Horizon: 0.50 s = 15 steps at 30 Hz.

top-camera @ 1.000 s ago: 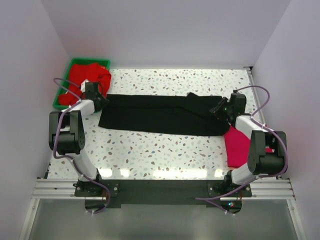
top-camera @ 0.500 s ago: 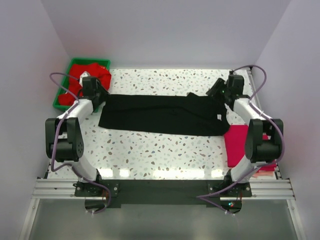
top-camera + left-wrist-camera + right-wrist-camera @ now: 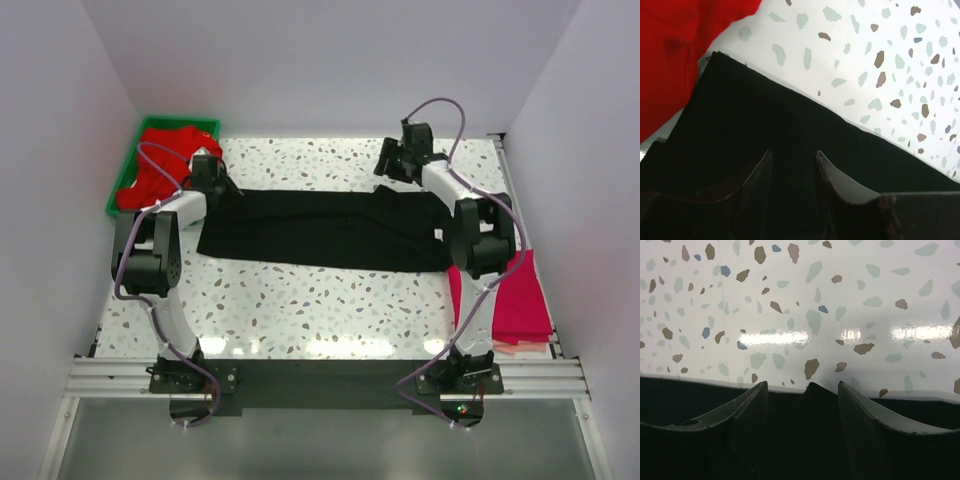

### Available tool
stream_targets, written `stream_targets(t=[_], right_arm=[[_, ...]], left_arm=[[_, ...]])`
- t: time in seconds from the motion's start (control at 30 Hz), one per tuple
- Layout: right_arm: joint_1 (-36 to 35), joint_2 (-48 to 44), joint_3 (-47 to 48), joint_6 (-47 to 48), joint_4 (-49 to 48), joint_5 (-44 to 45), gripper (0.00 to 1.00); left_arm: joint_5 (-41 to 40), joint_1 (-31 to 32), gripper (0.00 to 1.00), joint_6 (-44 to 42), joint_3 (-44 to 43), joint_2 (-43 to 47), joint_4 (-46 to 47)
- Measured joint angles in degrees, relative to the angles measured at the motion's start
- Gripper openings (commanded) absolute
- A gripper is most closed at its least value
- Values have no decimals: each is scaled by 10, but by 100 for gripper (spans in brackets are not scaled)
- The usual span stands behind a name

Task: Fold and stack the t-shirts
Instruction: Fold the tshirt

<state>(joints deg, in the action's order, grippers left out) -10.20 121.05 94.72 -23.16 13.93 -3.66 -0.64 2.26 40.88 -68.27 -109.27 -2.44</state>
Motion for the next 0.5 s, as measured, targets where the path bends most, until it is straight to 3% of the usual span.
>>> stream_targets(t=[0.3,0.5], right_arm=[[-43,62,50,37,42,71,60],[-54,77,50,43,61,109,39]], left_arm=[[2,4,42,0,0,-7,7],[2,4,41,0,0,-8,11]])
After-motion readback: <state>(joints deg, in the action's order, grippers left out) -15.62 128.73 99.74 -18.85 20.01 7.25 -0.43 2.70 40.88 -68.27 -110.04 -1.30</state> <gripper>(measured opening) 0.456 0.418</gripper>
